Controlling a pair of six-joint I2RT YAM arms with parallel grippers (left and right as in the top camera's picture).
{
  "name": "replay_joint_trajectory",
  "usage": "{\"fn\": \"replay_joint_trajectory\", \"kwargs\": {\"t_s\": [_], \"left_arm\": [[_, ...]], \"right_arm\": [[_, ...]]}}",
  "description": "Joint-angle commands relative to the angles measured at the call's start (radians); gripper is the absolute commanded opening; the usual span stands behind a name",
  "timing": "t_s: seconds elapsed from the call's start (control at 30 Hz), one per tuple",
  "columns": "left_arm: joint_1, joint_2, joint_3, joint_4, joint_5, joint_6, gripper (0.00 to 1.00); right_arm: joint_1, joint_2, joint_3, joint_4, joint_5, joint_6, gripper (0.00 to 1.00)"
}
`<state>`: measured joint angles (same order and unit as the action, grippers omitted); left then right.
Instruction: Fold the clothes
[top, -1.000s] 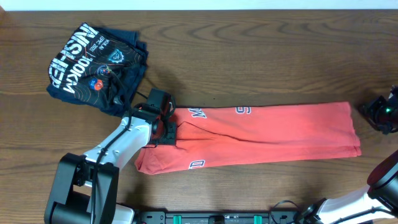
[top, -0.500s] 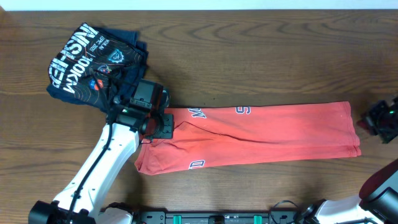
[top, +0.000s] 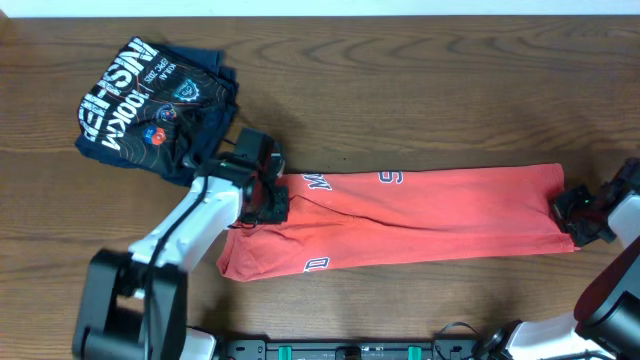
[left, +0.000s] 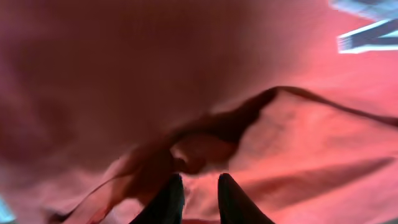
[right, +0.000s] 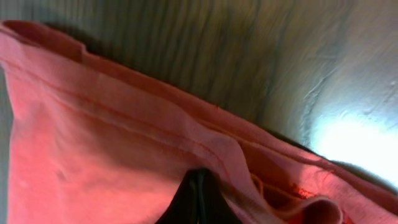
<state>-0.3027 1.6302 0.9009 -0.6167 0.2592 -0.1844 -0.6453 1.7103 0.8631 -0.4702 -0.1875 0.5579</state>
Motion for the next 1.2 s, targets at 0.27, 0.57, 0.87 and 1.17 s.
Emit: {"fn": "replay_joint_trajectory", "kwargs": {"t_s": [0.27,0.57,0.87,1.17], "left_arm": [[0.005,0.168,-0.014,0.135,-0.072,-0.005,0.31],[0.070,0.204,0.024,0.221,-0.189,0.008,0.33],[0.084,0.123,0.214,0.021,-0.191,0.083,0.45],[0.084,0.002,0.330,-0.173,-0.127,0.075,0.64]], "right_arm": [[0.026,0.195,-0.053,0.242,-0.004,0.124,0.01],[0.008,0.183,0.012,0.322,-0.390,-0.171,0.19],[-0.063,0.132,0.290,-0.021,-0.594,-0.451,0.36],[-0.064,0.145,0.446,-0.192,-0.378,-0.743,0.62]]}}
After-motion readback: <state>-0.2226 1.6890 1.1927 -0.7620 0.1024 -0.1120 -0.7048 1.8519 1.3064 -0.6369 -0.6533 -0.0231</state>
